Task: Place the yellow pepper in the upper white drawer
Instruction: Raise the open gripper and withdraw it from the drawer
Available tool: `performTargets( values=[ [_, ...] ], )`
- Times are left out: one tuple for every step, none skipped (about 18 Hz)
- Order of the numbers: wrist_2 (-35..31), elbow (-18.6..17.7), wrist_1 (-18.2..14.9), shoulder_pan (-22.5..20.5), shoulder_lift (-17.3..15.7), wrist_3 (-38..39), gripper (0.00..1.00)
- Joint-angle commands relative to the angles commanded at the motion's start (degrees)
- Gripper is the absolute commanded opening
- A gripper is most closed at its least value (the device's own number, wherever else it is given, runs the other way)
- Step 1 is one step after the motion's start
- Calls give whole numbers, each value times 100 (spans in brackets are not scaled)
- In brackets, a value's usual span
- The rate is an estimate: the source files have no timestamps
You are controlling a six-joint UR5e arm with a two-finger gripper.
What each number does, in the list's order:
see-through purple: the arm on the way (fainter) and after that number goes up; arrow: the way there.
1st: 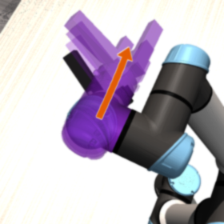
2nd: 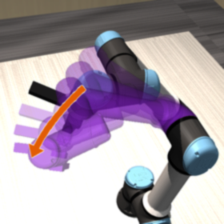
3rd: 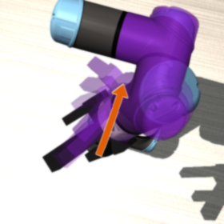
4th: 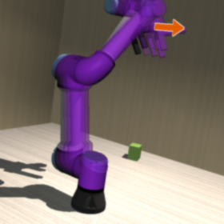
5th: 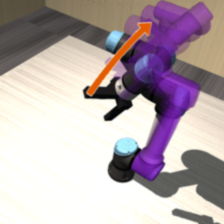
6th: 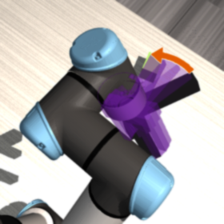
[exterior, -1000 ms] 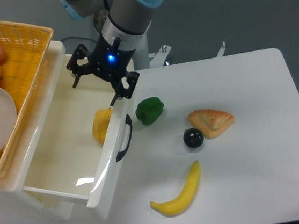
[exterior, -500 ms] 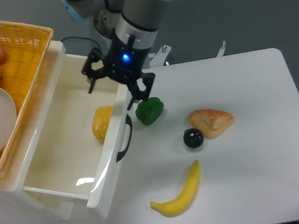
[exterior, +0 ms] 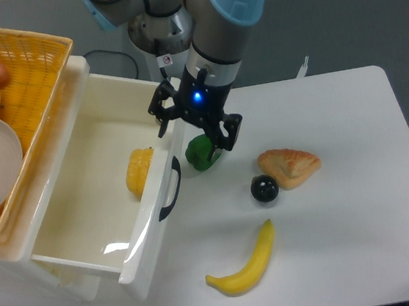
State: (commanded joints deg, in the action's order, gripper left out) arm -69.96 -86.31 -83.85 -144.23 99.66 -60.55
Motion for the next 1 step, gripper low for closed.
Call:
performTargets(
  values=[
    [-26,9,0,0,27,-53,100]
  ],
)
